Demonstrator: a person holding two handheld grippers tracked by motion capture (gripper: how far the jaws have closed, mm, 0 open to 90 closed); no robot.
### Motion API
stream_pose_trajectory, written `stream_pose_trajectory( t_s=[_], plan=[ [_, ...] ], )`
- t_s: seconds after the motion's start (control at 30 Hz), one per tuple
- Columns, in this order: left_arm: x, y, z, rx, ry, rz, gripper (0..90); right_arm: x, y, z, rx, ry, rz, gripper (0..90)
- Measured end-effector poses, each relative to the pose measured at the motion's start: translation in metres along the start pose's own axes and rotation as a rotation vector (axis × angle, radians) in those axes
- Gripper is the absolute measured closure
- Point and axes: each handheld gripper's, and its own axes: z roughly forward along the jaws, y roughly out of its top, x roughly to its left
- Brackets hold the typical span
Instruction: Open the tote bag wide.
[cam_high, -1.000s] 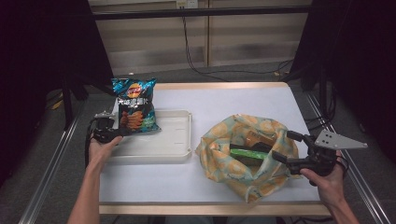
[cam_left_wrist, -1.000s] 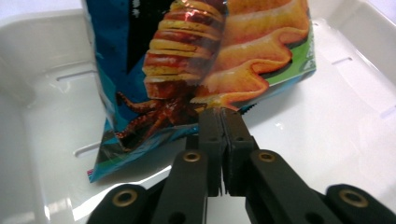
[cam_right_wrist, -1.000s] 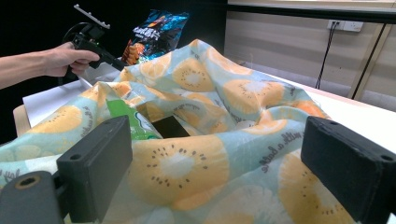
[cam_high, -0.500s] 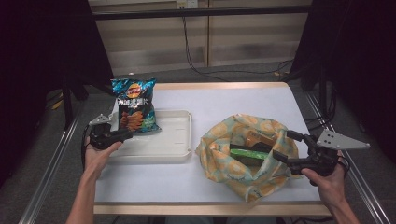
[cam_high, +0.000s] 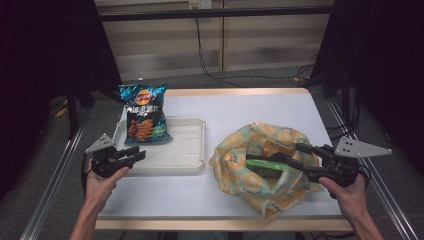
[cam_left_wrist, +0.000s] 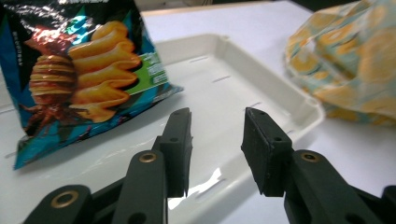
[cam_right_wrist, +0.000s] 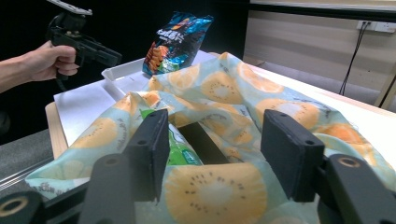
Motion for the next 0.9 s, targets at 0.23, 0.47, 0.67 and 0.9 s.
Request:
stream_pose_trajectory(
  t_s=[0.23, 0.47, 0.67, 0.9],
  plan=[
    [-0.033, -0.009, -0.006, -0.030, -0.040, 0.015, 65.5, 0.004, -0.002, 0.004, 0.026, 0.013, 0.006, 47.3],
    [-0.056, -0.017, -0.001, -0.061, -0.124, 0.024, 67.5, 0.009, -0.006, 0.002, 0.055, 0.017, -0.013, 35.4],
    [-0.083, -0.019, 0.001, -0.041, -0.144, 0.078, 63.7, 0.012, -0.009, 0.002, 0.058, 0.007, -0.010, 30.7],
    [-0.114, -0.023, 0.004, -0.008, -0.179, 0.134, 61.6, 0.012, -0.014, -0.004, 0.072, -0.020, -0.007, 26.4]
  ],
)
